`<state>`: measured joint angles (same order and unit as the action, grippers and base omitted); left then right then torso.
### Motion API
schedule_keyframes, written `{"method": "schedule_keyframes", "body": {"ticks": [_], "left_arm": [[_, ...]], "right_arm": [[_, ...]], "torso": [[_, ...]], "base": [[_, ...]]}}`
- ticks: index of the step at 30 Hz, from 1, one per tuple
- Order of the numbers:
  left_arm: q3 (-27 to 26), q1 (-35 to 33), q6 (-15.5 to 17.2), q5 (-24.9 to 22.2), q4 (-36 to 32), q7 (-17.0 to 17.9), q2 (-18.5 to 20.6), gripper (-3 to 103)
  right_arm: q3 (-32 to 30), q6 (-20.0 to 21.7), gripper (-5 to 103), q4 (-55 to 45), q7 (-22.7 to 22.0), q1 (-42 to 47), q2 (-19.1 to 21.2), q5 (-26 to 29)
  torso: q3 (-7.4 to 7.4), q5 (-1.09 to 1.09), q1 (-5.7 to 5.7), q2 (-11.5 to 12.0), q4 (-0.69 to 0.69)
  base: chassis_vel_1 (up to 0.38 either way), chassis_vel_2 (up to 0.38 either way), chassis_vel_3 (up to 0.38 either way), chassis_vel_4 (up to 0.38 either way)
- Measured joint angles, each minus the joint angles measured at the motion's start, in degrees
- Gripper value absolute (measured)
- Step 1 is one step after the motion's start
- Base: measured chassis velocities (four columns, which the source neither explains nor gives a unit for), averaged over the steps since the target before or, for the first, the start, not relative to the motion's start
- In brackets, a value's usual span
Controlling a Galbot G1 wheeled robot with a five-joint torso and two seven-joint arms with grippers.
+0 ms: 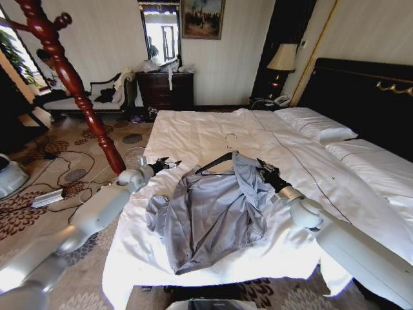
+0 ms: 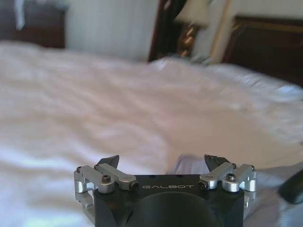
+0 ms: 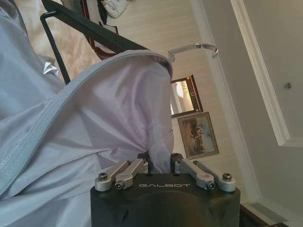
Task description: Pick up the clothes from the bed and hang them on the clothes hanger.
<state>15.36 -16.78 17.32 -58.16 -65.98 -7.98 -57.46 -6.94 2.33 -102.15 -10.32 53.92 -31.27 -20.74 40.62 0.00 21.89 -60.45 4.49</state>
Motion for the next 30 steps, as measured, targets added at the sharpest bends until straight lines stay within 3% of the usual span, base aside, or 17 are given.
{"method": "schedule_keyframes", "body": {"ticks": [5, 12, 17, 22, 28, 30], "left_arm": [[-0.1, 1.4, 5.4, -0.1, 5.4, 4.7, -5.3, 100], [-1.8, 3.9, 6.8, 1.1, 15.1, 4.7, -12.1, 102], [-2.2, 6.1, 7.3, 2.6, 21.2, 3.1, -16.8, 96], [-2.3, 8.0, 5.7, 6.6, 28.2, 0.4, -21.4, 95], [-6.7, 11.7, 3.6, 12.6, 39.9, -3.2, -27.5, 94], [-7.1, 12.1, 3.5, 13.3, 41.0, -3.5, -28.0, 93]], "right_arm": [[0.2, -0.2, 18, 0.1, -0.1, 0.0, 0.2, -0.2], [0.2, -0.2, 18, 0.3, -0.2, 0.0, 0.4, -0.1], [0.6, -0.3, 18, 0.6, -0.3, -0.1, 0.3, -0.2], [0.6, -0.8, 18, 0.9, -0.4, -0.6, 0.3, -0.1], [0.5, -0.8, 18, 0.1, -0.5, -0.9, 0.6, 0.4], [0.4, -0.7, 18, -0.1, -0.5, -0.9, 0.7, 0.6]], "torso": [[0.00, 0.01, -0.01, 0.0, -0.02], [0.00, 0.01, 0.00, 0.0, -0.05], [0.00, 0.01, 0.00, 0.0, -0.01], [0.00, 0.01, 0.00, 0.0, -0.04], [0.00, 0.01, 0.00, 0.0, -0.01], [0.00, 0.01, -0.01, 0.0, -0.03]], "base": [[0.000, 0.000, 0.000, 0.000], [0.000, 0.000, 0.000, 0.000], [0.000, 0.000, 0.000, 0.000], [0.000, 0.000, 0.000, 0.000], [0.000, 0.000, 0.000, 0.000], [0.000, 0.000, 0.000, 0.000]]}}
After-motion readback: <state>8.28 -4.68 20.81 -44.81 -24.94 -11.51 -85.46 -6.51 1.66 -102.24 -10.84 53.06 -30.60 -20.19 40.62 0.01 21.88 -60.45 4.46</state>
